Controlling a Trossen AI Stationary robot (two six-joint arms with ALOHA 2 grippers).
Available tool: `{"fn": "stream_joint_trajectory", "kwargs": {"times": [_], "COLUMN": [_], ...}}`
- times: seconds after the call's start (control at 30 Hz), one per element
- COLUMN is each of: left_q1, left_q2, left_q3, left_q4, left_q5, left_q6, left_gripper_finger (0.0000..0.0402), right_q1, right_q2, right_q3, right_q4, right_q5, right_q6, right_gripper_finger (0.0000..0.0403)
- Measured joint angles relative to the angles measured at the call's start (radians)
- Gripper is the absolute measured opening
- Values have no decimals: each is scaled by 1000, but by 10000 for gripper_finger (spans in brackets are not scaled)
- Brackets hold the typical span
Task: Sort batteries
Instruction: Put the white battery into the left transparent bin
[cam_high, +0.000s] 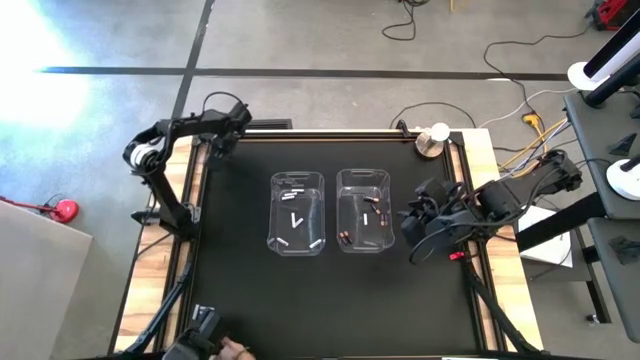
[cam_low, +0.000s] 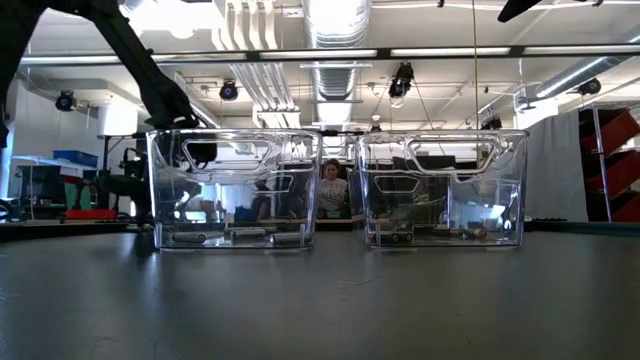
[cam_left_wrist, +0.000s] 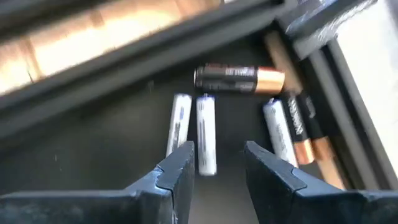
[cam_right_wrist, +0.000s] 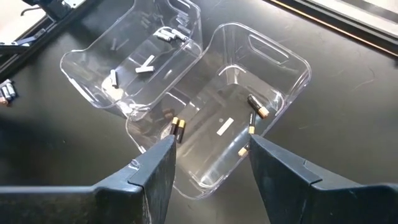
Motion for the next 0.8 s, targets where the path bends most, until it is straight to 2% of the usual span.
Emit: {"fn": "stream_joint_trajectory", "kwargs": {"times": [0.47, 0.63, 0.8], "left_q1": [20, 25, 40], "left_q2": [154, 156, 148], "left_q3": [156, 178, 194], "left_q4": [-166, -199, -222], "left_q5": [110, 117, 112], "left_q6": [-50, -63, -5], "left_gripper_finger": [117, 115, 115], "right_q1": [0, 0, 0], "right_q2": [-5, -5, -5], "right_q3": [0, 0, 0], "right_q4": [-3, -10, -18], "right_q5": [-33, -43, -52], "right_q6": [31, 41, 39], "right_gripper_finger": [194, 194, 194]}}
